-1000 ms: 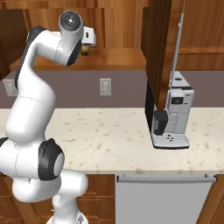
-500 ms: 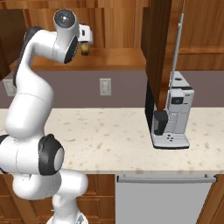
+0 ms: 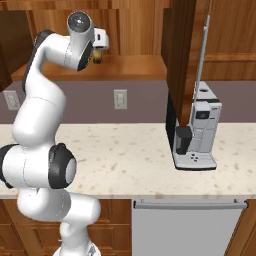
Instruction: Open the cabinet directly in front. Then move the beer and the cup to the dining counter with the candle on it.
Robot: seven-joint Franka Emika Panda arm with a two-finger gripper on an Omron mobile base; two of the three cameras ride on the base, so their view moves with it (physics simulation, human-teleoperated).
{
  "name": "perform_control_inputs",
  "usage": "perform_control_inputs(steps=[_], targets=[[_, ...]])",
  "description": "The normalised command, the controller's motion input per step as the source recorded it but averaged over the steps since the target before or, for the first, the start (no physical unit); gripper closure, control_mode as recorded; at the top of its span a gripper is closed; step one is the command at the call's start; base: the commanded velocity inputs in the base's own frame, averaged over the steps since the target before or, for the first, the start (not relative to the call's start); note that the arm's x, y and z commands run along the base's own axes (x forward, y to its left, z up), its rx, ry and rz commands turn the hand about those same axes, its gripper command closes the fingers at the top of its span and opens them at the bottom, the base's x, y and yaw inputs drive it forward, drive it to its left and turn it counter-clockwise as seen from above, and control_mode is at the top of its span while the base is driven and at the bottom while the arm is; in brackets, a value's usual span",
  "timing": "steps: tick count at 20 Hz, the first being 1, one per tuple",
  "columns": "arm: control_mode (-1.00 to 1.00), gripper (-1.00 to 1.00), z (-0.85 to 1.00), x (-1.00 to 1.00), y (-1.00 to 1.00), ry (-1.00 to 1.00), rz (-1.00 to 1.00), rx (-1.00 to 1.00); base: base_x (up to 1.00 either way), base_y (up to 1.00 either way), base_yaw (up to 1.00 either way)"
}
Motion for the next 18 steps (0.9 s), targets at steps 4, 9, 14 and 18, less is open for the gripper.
perform_control_inputs(steps=[4, 9, 14, 18], targets=[[-1.0, -1.0, -0.04, 0.46, 0.0, 0.0, 0.0, 0.0, 0.0, 0.0, 0.0], [-1.0, -1.0, -0.04, 0.49, 0.0, 0.0, 0.0, 0.0, 0.0, 0.0, 0.0], [-1.0, -1.0, -0.02, 0.51, 0.0, 0.0, 0.0, 0.0, 0.0, 0.0, 0.0], [-1.0, -1.0, -0.01, 0.41, 0.0, 0.0, 0.0, 0.0, 0.0, 0.0, 0.0]])
